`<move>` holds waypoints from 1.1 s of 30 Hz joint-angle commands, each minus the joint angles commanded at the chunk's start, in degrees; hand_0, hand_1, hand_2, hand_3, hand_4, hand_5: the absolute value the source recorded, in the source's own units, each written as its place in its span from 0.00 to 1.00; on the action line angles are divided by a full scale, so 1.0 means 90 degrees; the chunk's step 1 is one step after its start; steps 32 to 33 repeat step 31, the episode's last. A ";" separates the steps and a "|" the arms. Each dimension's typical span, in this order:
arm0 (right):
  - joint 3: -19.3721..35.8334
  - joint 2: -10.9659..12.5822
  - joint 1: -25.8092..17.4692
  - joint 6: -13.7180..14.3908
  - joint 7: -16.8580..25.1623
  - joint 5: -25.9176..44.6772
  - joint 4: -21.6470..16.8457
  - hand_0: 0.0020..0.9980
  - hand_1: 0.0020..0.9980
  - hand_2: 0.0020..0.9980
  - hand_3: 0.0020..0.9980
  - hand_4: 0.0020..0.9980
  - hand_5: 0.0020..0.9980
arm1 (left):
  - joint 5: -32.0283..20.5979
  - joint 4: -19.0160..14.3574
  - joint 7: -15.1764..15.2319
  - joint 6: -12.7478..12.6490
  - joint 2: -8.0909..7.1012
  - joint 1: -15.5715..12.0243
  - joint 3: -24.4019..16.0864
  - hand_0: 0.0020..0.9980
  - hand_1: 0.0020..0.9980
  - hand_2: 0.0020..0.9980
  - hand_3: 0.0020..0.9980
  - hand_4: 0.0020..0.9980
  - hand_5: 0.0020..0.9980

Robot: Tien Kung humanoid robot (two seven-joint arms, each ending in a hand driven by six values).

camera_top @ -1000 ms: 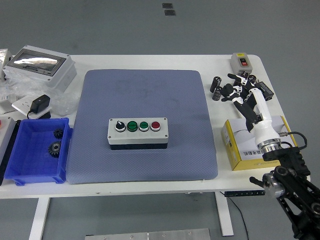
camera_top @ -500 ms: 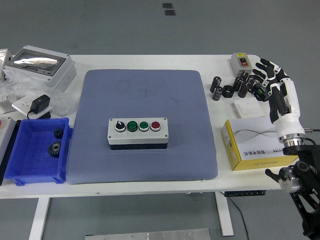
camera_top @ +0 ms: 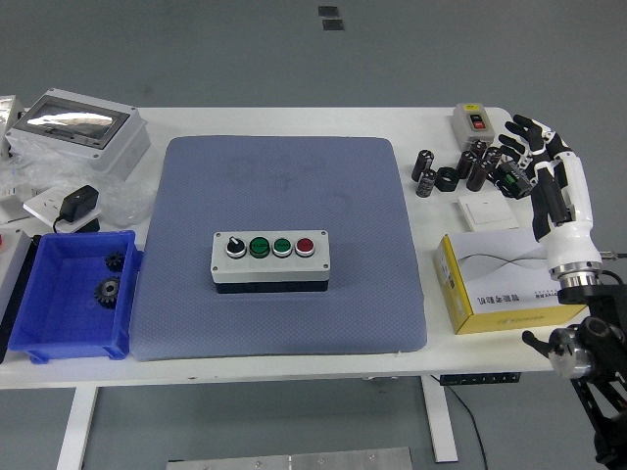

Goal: Pick up the button,place it on the desk,press the button,press the button

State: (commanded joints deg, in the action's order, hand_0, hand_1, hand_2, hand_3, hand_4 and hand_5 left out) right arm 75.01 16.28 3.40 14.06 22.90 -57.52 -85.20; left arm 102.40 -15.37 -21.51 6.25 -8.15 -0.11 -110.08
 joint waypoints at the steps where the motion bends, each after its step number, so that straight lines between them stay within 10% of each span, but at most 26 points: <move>1: 0.0003 0.0016 0.0016 -0.0001 -0.0004 -0.0011 -0.0023 0.76 0.71 0.74 0.70 0.79 0.71 | 0.0008 -0.0001 0.0000 -0.0003 -0.0005 0.0000 -0.0008 0.71 0.69 0.68 0.81 0.52 0.80; 33: -0.0088 -0.0032 0.0181 -0.0012 -0.0040 0.0078 0.0103 0.76 0.71 0.74 0.70 0.79 0.68 | 0.0085 0.0001 -0.0041 -0.0007 -0.0001 0.0042 -0.0044 0.71 0.69 0.68 0.82 0.53 0.81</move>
